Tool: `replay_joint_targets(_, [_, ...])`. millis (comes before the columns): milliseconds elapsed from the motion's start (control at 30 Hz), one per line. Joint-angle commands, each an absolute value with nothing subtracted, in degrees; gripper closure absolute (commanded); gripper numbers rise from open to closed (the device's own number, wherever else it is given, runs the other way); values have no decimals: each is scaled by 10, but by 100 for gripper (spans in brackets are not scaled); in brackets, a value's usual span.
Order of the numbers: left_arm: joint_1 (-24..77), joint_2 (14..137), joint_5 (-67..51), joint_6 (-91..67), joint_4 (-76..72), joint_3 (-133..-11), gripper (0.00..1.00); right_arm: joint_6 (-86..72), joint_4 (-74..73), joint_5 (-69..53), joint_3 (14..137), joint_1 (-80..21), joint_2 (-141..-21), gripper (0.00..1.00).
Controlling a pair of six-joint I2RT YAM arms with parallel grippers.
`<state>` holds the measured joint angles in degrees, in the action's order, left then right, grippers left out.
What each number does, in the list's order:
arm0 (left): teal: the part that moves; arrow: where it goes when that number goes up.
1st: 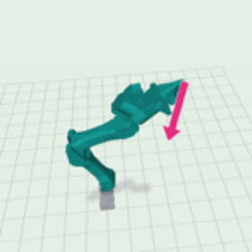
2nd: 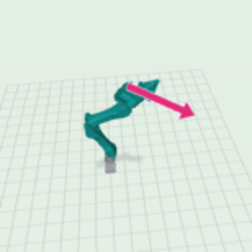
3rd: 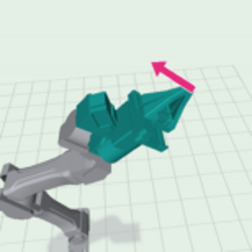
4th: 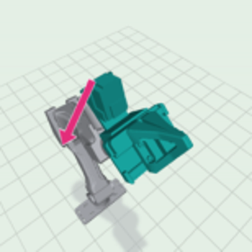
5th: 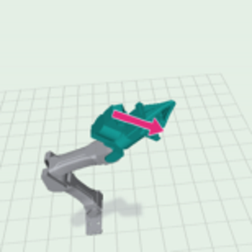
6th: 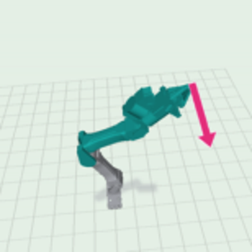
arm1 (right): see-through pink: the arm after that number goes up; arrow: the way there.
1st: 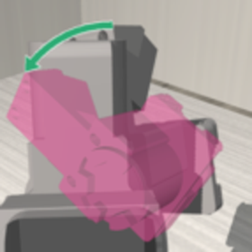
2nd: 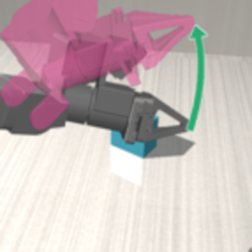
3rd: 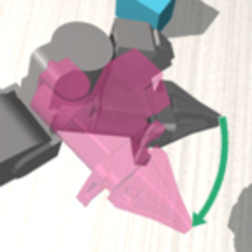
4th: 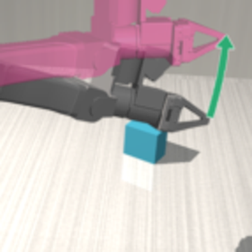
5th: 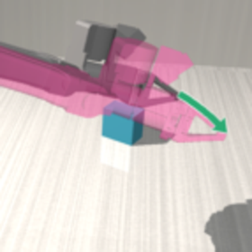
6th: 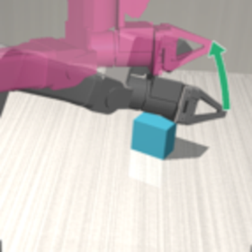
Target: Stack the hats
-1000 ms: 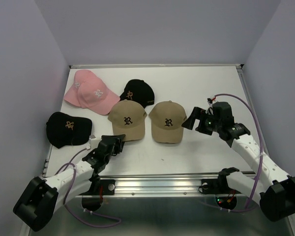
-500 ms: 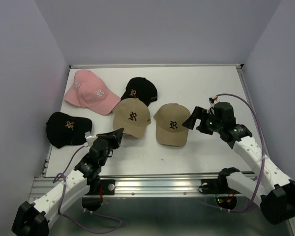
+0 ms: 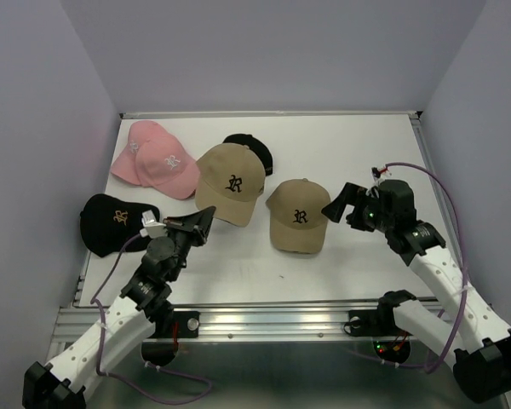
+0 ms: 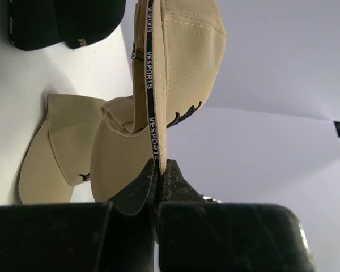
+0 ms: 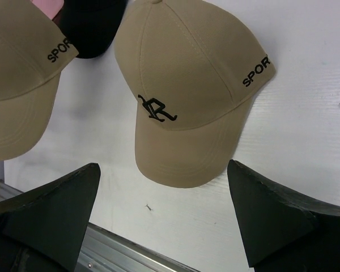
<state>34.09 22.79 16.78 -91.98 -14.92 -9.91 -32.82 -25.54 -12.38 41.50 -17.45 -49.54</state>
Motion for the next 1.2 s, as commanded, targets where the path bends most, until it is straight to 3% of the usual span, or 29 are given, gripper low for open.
replay_joint_targets(0, [345,292,104,-879,-254,-139,100,-324,-246,-94,435,-177,-473,0])
replay_joint_targets(300, [357,481,-31,-853,-401,-222,100,-330,-245,-59,441,-177,-441,0])
replay_joint_targets(667, [394,485,36,-853,-424,-264,100,-337,-247,-36,436,-177,-403,0])
replay_joint_targets(1167, [472,721,26,-913,-518,-326,100,-325,-261,45,458,-177,-394,0])
